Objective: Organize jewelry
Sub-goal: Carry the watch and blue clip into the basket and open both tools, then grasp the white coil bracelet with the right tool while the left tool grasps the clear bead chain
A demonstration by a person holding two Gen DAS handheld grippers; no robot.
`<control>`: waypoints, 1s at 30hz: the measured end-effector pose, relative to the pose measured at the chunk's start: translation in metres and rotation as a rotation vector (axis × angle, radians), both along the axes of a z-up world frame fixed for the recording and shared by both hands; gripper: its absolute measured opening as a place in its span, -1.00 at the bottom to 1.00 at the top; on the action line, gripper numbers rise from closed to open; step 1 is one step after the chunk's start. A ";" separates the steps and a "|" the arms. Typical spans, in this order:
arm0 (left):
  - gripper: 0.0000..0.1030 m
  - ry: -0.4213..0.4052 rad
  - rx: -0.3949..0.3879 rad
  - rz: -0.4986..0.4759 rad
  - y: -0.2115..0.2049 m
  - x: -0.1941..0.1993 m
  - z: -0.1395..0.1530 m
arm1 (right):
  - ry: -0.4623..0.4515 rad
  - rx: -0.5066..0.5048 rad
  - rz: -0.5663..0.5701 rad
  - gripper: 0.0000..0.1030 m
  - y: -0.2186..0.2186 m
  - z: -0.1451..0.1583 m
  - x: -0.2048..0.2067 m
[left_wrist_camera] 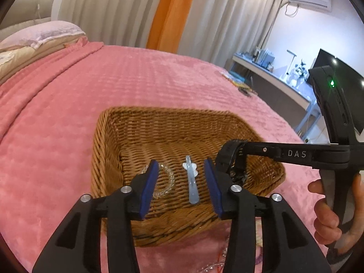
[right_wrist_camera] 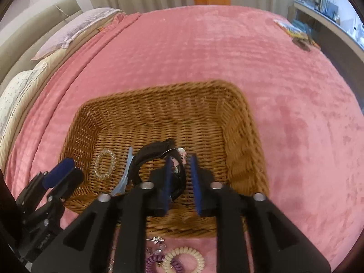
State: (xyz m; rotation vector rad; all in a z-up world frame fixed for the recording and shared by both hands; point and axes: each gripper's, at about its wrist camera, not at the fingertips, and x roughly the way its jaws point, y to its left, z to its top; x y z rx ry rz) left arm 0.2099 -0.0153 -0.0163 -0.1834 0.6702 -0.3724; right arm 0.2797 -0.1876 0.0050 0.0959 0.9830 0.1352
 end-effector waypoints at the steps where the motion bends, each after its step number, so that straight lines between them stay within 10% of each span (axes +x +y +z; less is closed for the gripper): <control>1: -0.19 -0.005 -0.007 0.000 0.001 -0.001 0.002 | -0.008 0.003 -0.001 -0.23 -0.001 0.004 -0.001; 20: -0.19 -0.053 -0.050 0.000 0.022 -0.076 0.020 | -0.323 -0.019 0.070 -0.15 -0.015 0.025 -0.138; 30: -0.19 0.019 -0.040 0.001 0.015 -0.131 -0.012 | -0.383 -0.064 0.047 -0.16 -0.014 -0.018 -0.192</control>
